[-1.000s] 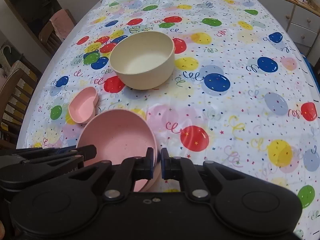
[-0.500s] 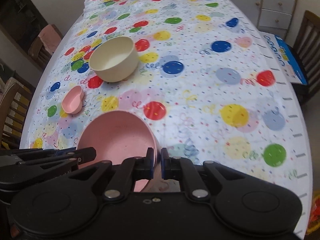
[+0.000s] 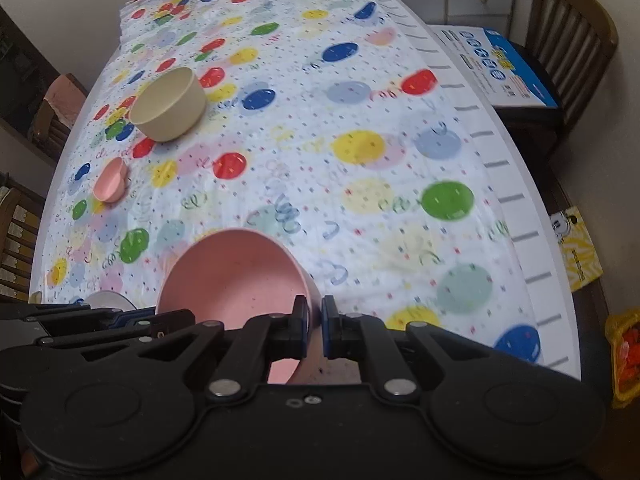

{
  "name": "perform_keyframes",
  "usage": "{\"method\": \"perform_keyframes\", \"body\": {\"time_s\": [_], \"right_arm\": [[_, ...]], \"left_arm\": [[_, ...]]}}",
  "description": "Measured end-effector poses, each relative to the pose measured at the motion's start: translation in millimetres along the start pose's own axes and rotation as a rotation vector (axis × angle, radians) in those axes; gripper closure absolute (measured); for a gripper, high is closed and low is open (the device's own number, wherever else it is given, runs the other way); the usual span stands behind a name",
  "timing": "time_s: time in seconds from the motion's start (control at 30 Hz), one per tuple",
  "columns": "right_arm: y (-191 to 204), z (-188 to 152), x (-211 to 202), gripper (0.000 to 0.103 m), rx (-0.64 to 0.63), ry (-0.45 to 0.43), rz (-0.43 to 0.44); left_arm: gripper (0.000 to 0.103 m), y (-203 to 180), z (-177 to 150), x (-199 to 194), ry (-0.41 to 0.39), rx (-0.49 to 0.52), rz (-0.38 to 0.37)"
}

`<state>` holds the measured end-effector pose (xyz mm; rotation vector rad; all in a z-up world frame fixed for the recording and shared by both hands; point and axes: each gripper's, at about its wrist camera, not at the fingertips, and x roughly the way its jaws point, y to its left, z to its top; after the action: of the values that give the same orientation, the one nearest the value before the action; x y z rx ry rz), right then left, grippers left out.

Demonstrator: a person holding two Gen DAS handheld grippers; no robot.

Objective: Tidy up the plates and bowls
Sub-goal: 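Carry the pink bowl onto the plate stack with both grippers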

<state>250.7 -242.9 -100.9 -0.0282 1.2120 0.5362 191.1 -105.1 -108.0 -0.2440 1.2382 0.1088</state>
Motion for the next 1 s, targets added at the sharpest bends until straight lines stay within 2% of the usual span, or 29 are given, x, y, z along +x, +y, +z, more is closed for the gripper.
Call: {"method": "perform_keyframes", "body": {"time_s": [0.43, 0.77, 1.0], "right_arm": [[-23.8, -42.9, -0.2, 0.098, 0.065, 0.046, -0.025], [-28.0, -49.4, 6.5, 0.098, 0.089, 0.058, -0.032], [-25.3, -47.8, 4.6, 0.088, 0.088, 0.059, -0.031]], "left_arm": [[0.094, -20.8, -23.0, 14.2, 0.059, 0.077, -0.007], [0.094, -23.3, -22.8, 17.0, 0.058, 0.091, -0.004], [0.094, -21.8, -22.7, 8.9, 0.042, 0.087, -0.003]]}}
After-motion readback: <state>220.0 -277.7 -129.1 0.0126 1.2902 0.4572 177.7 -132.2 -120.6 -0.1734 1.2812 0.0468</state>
